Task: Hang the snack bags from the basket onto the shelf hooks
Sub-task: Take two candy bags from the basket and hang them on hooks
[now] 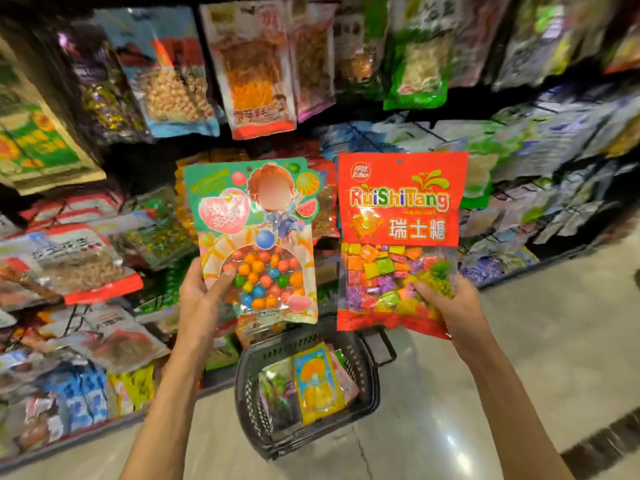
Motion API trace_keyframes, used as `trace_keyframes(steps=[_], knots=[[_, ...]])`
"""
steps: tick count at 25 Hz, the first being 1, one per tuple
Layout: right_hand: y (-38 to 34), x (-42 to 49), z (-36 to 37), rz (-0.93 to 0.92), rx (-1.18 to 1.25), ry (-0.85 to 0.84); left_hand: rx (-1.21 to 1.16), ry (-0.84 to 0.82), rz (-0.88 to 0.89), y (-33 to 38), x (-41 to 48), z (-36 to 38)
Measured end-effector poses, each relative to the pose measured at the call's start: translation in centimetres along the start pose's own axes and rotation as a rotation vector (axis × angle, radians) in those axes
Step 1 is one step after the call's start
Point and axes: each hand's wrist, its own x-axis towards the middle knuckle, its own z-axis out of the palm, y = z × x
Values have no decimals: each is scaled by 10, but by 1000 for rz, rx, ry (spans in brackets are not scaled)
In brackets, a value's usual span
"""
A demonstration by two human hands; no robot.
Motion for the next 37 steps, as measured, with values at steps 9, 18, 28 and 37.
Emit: trace_keyframes(steps=[9, 18, 28, 37], knots=[[-38, 14, -130, -95, 71, 171, -73, -71, 31, 18, -5, 148], [-70, 39, -277, -145, 199, 248, -76, -72, 87, 36, -26, 309], [-93, 87, -389, -154, 229, 359, -27, -157, 136, 67, -9, 454], [-109, 194, -508, -156, 193, 386, -27, -190, 125, 61, 32, 628]])
